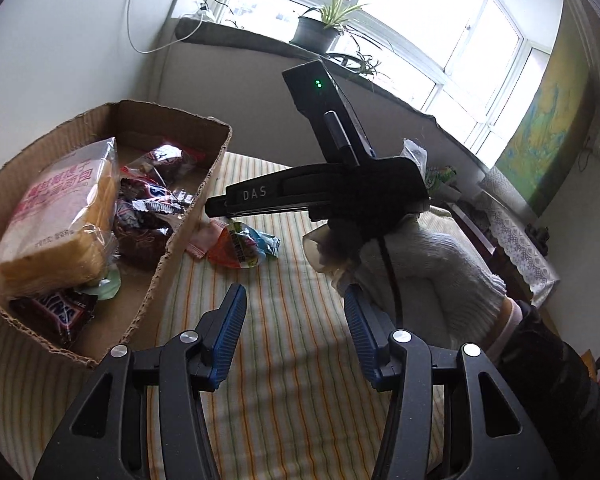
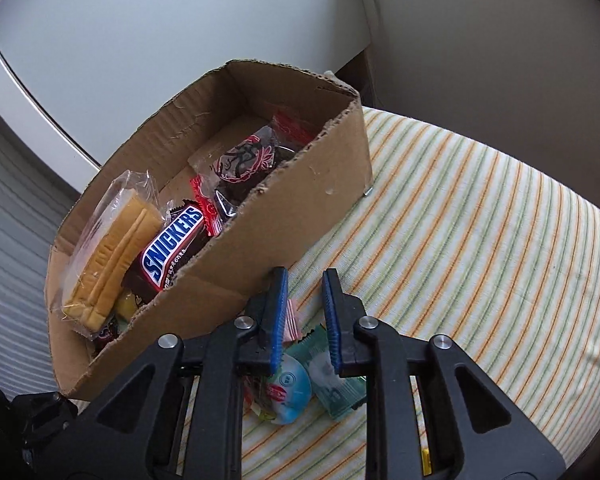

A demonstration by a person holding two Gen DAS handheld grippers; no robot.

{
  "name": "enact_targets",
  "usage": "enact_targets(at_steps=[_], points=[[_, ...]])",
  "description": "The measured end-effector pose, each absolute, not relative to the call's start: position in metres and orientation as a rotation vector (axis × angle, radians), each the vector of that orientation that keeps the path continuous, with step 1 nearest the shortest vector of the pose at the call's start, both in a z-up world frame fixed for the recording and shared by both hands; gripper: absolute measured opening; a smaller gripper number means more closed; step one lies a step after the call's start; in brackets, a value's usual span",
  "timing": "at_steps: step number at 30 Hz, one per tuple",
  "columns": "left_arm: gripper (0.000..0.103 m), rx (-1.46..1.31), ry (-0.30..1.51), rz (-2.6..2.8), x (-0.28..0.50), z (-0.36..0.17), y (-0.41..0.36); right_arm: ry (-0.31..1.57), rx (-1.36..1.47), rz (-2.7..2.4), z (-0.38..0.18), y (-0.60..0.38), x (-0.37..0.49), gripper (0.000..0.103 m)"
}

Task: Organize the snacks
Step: 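Lower the right gripper over the colourful candy packet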

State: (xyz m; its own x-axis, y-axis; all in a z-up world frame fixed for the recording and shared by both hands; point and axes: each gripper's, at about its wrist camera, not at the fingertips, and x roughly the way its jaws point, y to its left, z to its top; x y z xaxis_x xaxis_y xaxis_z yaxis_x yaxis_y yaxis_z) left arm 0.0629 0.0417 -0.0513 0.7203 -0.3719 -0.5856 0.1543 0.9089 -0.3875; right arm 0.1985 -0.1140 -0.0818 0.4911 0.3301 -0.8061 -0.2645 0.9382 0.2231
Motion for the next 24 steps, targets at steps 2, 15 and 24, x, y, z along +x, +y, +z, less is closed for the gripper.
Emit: enact_targets(at_steps=[2, 15, 24], points=[[0.050, -0.330, 0.708, -0.297, 0.062, -0.050, 0.048, 0.998, 0.026, 0.374, -0.083, -0.109, 0.199, 0.018], [0.052, -0.309, 0.734, -0.321, 0.055, -0.058, 0.041, 1.027, -0.183, 0.481, -0.087, -0.078, 0.136, 0.018], [0.052, -0.253, 0.746, -0.406, 0.041, -0.062, 0.019, 1.051, -0.086, 0.493, -0.086, -0.118, 0.107, 0.013]])
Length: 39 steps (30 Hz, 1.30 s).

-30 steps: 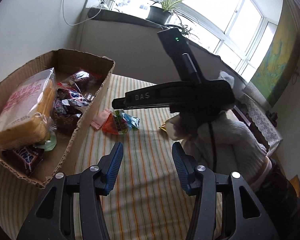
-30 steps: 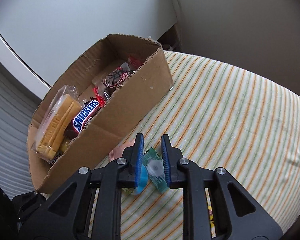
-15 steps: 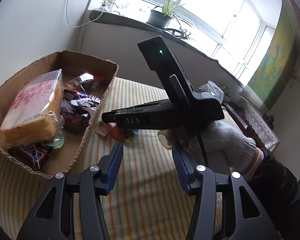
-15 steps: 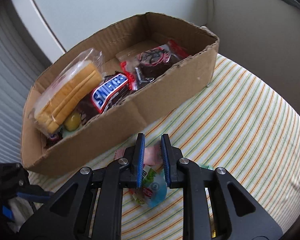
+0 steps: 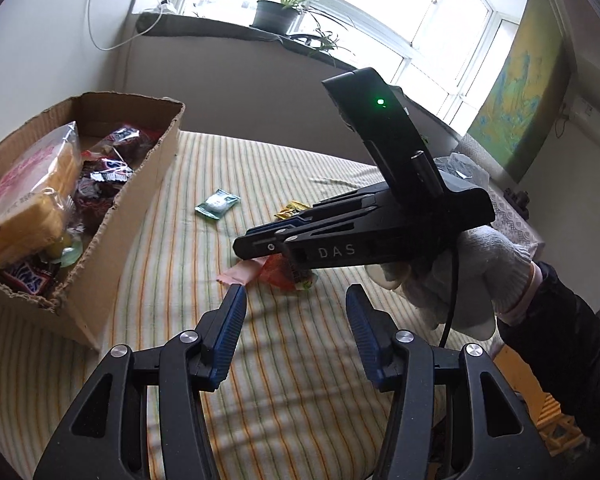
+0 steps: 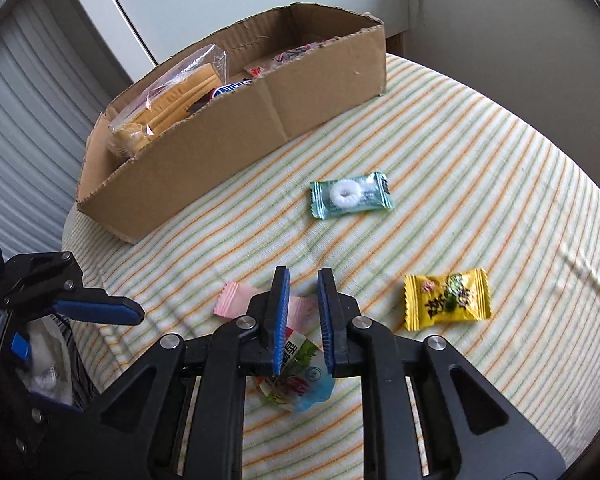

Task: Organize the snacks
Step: 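Lower the right gripper over the colourful candy packet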

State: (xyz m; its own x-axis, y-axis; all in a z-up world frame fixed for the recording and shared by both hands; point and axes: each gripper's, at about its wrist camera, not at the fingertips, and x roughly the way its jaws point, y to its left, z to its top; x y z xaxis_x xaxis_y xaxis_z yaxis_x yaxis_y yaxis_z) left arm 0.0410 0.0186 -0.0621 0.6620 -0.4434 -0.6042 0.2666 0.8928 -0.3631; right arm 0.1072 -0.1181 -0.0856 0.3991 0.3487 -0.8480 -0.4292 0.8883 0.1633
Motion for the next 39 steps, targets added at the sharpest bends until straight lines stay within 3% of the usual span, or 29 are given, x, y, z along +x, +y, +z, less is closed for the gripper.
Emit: enact_targets(at_steps=[9, 19, 20, 23, 24, 33, 39], points=[[0.052, -0.197, 0.760, -0.372, 0.047, -0.068, 0.011, 1.034, -0.080, 0.391, -0.081, -0.164, 0.082, 0.013], [0.049, -0.142, 0.751, -0.312, 0.055, -0.069, 0.014, 0.853, 0.076, 0.269, -0.068, -0.193, 0.022, 0.018], [0.049, -0.148, 0.753, -0.306, 0.057, -0.070, 0.016, 0.860, 0.038, 0.256, -0.070, -0.189, 0.020, 0.021], [0.049, -0.135, 0.763, -0.294, 0.063, -0.073, 0.014, 0.846, 0.003, 0.215, -0.072, -0.186, 0.016, 0.050], [0.049, -0.122, 0.769, -0.294, 0.064, -0.074, 0.011, 0.832, 0.000, 0.209, -0.072, -0.185, 0.013, 0.051], [0.044, -0.011, 0.831, -0.256, 0.084, -0.091, -0.017, 0.808, -0.075, 0.197, -0.073, -0.169, 0.004, 0.051], [0.033, -0.010, 0.839, -0.239, 0.089, -0.091, -0.014, 0.825, -0.079, 0.217, -0.081, -0.166, 0.005, 0.051]])
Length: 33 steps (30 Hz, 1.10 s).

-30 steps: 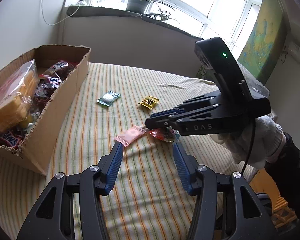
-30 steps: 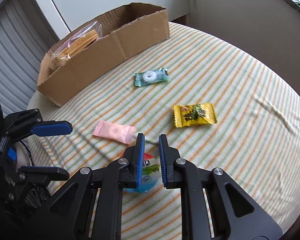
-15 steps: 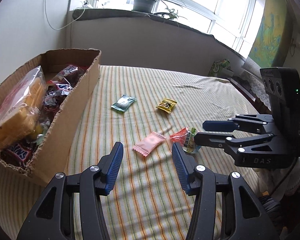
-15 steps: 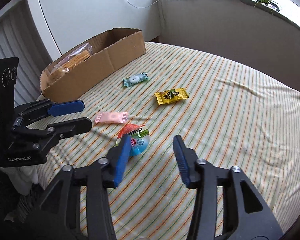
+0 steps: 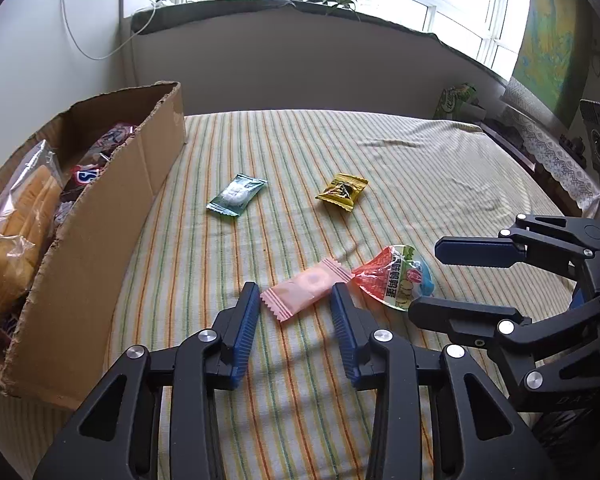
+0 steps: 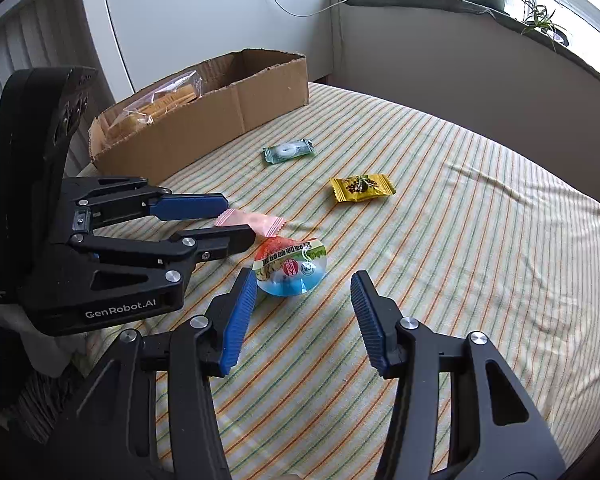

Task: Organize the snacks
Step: 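Lower the right gripper over the colourful candy packet, then close the right gripper on the colourful packet while the left gripper grasps the pink candy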

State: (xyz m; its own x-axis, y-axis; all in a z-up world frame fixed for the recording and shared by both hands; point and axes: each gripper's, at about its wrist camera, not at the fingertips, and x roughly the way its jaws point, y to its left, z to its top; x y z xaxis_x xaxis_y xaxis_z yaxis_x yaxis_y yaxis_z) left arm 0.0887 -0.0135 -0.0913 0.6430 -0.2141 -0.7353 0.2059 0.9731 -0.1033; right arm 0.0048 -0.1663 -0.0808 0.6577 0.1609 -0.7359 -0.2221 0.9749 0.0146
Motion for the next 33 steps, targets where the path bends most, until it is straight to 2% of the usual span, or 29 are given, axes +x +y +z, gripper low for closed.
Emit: enact_targets(at_steps=[6, 14, 19, 21, 33], points=[[0.024, 0.010, 0.835, -0.243, 0.086, -0.091, -0.017, 0.830, -0.097, 0.217, -0.085, -0.161, 0.007, 0.051], [0.024, 0.014, 0.831, -0.242, 0.089, -0.084, -0.018, 0.841, -0.128, 0.203, -0.091, -0.153, 0.015, 0.051], [0.026, 0.055, 0.860, -0.256, 0.099, -0.087, -0.024, 0.857, -0.108, 0.215, -0.093, -0.157, 0.020, 0.046], [0.026, 0.061, 0.862, -0.254, 0.100, -0.088, -0.025, 0.860, -0.090, 0.208, -0.093, -0.162, 0.020, 0.041], [0.026, 0.079, 0.886, -0.313, 0.113, -0.091, -0.037, 0.867, 0.008, 0.145, -0.091, -0.200, 0.019, 0.041]])
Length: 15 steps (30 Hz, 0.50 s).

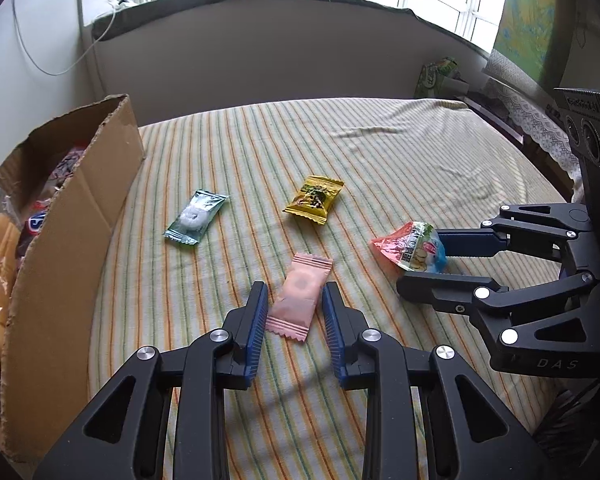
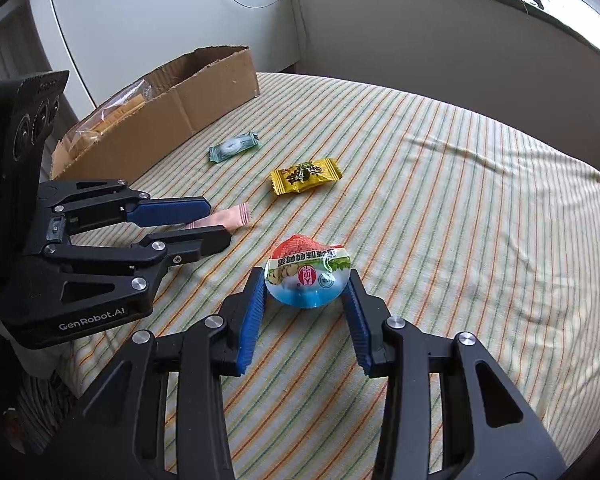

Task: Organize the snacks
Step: 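Close the right gripper on the colourful packet while the left gripper grasps the pink candy, then carry the colourful packet and pink candy over the cardboard box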

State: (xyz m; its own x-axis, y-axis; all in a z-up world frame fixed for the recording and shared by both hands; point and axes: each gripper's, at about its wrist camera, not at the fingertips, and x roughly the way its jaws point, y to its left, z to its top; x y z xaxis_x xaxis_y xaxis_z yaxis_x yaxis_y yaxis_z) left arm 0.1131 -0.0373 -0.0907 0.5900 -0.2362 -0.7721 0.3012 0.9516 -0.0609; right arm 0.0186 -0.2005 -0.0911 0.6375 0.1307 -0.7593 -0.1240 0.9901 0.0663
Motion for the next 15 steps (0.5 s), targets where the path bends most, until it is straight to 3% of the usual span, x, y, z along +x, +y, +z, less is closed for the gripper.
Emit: enact_targets(at_steps=[3, 15], points=[[0.019, 0.092, 0.874, -0.307, 0.110, -0.091, -0.041, 0.864, -0.010, 0.137, -0.091, -0.198, 0.017, 0.041], [0.019, -0.038, 0.791, -0.249, 0.094, -0.077, -0.022, 0.824, 0.017, 0.112, -0.085, -0.204, 0.009, 0.040]])
